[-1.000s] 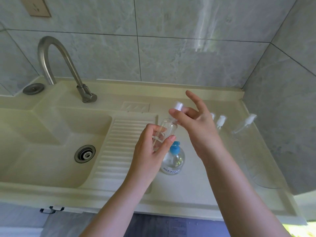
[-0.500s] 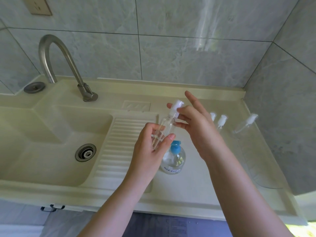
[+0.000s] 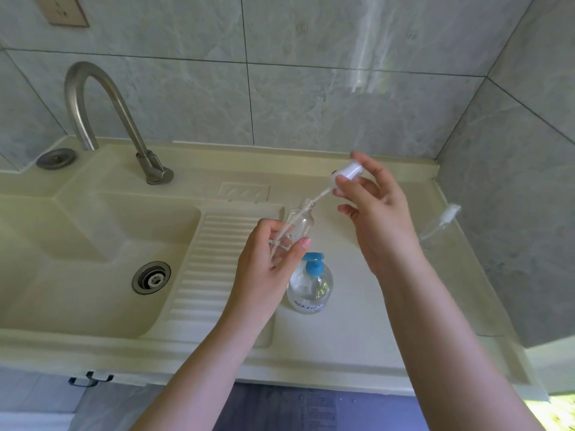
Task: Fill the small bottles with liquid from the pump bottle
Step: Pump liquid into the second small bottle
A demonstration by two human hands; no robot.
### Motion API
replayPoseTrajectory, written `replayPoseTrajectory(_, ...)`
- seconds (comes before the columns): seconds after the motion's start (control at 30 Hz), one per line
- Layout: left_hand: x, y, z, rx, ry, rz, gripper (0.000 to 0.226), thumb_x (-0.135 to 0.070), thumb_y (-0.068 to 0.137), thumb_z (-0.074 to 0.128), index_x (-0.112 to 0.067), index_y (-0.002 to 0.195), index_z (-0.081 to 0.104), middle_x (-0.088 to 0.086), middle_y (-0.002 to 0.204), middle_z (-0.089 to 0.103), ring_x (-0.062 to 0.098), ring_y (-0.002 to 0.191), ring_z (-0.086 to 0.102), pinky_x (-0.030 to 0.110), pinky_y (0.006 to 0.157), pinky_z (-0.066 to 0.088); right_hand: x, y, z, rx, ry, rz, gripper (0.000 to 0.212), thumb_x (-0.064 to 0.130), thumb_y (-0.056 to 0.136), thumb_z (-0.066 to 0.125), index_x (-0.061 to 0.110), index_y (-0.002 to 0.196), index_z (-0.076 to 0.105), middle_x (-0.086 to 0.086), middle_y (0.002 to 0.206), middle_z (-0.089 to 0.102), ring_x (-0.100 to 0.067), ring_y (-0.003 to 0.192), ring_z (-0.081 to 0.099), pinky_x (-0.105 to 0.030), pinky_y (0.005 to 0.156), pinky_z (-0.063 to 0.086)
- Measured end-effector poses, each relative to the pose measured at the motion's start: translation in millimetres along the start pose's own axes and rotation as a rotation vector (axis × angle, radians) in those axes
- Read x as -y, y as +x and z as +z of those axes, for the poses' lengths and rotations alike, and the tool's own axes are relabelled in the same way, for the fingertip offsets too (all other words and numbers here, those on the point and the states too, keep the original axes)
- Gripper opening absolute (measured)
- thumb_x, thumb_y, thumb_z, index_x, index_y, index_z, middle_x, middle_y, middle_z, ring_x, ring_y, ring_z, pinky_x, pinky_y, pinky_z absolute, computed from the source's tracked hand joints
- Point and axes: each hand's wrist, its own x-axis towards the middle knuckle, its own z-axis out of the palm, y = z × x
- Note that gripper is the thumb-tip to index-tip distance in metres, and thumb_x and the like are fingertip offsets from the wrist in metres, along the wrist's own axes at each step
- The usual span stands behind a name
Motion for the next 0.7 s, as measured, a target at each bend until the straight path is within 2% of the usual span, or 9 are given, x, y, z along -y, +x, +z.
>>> replayPoseTrajectory(0.27,4,-12,-7,-0.004,0.018,-0.013,0.026,-0.036,0.09,0.065,-0.023,0.112,0.058,-0.01,0.111,0.064,-0.005,0.097,0.059,0.004,0.074,0.041,16,-16,-33,-0.257,0.087,-0.061,0.037,0.013,0.091,0.067,0.023,0.126,0.06,-0.004,0.1,0.06,-0.009,0.081,0.066,-0.024,0.074,0.05)
replayPoseTrajectory(0.33,6,-17,-9,0.005,0.034,-0.007,0.028,-0.039,0.09,0.064,-0.025,0.113,0.058,-0.012,0.114,0.064,-0.002,0.105,0.058,0.004,0.077,0.04,10,-26,-46,-0.302,0.074,-0.042,0.031,0.013,0.09,0.068,0.022,0.12,0.063,-0.005,0.103,0.062,-0.01,0.081,0.068,-0.023,0.073,0.05)
replayPoseTrajectory(0.4,8,-21,-10,0.001,0.035,-0.003,0.026,-0.038,0.09,0.065,-0.027,0.112,0.058,-0.012,0.112,0.064,-0.001,0.106,0.058,0.009,0.08,0.042,-4,-35,-58,-0.348,0.054,-0.01,0.024,0.011,0.089,0.07,0.022,0.109,0.065,-0.004,0.103,0.064,-0.015,0.085,0.068,-0.023,0.074,0.051)
replayPoseTrajectory(0.47,9,-28,-12,0.002,0.024,-0.008,0.024,-0.034,0.09,0.067,-0.027,0.111,0.058,-0.012,0.109,0.065,-0.005,0.1,0.059,0.017,0.084,0.045,-26,-46,-70,-0.396,0.0,0.035,0.02,0.009,0.087,0.071,0.023,0.1,0.066,-0.003,0.099,0.064,-0.018,0.088,0.066,-0.024,0.073,0.053)
replayPoseTrajectory(0.57,13,-36,-16,0.014,0.019,-0.015,0.027,-0.031,0.09,0.068,-0.024,0.114,0.056,-0.011,0.112,0.065,-0.002,0.104,0.06,0.027,0.091,0.047,-67,-59,-86,-0.485,-0.152,0.144,0.022,0.007,0.082,0.072,0.025,0.094,0.065,-0.001,0.091,0.066,-0.014,0.076,0.065,-0.032,0.076,0.057)
replayPoseTrajectory(0.63,16,-41,-20,0.026,0.015,-0.016,0.03,-0.03,0.089,0.068,-0.023,0.115,0.056,-0.011,0.113,0.065,-0.003,0.105,0.06,0.024,0.092,0.046,-92,-67,-93,-0.505,-0.308,0.202,0.023,0.01,0.078,0.073,0.026,0.093,0.065,0.002,0.088,0.068,-0.018,0.073,0.066,-0.034,0.073,0.054)
replayPoseTrajectory(0.7,19,-45,-24,0.034,0.008,-0.021,0.03,-0.028,0.088,0.07,-0.022,0.115,0.056,-0.011,0.114,0.064,-0.003,0.104,0.06,0.019,0.091,0.046,-116,-78,-96,-0.494,-0.464,0.242,0.023,0.015,0.077,0.075,0.024,0.095,0.065,0.001,0.088,0.069,-0.022,0.075,0.066,-0.028,0.065,0.049)
